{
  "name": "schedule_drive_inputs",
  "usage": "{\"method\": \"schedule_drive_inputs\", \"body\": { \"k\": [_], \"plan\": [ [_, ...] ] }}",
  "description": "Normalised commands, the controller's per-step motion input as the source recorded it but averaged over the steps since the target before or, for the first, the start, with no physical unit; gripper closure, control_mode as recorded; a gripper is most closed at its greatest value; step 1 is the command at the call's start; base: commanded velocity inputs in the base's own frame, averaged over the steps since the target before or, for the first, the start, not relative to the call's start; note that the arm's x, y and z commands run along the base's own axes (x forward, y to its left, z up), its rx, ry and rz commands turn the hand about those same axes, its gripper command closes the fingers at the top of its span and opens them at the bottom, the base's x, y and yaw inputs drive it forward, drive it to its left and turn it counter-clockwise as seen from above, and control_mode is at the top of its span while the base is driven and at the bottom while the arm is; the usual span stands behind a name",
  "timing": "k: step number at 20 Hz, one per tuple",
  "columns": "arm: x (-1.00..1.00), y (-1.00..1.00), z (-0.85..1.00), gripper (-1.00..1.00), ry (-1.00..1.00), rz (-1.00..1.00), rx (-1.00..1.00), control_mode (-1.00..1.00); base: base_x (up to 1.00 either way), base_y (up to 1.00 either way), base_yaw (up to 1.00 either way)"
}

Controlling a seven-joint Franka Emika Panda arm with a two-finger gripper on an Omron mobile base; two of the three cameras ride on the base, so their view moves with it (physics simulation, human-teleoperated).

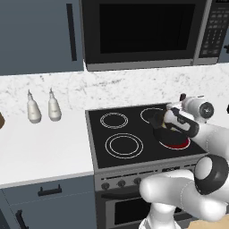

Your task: Put the sweet potato and lemon in the pot. Retrieve the spatula and lightly stir the vegetables in the pot.

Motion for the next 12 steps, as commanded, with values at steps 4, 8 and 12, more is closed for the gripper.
{"method": "schedule_drive_inputs", "body": {
  "k": [4, 8, 12],
  "plan": [
    [0.03, 0.13, -0.33, 1.00, 0.16, 0.20, 0.25, -1.00, 0.00, 0.00, 0.00],
    [0.33, 0.01, -0.23, 1.00, 0.01, 0.26, 0.19, -1.00, 0.00, 0.00, 0.00],
    [0.47, -0.10, -0.42, 1.00, -0.01, 0.31, 0.08, -1.00, 0.00, 0.00, 0.00]
  ]
}}
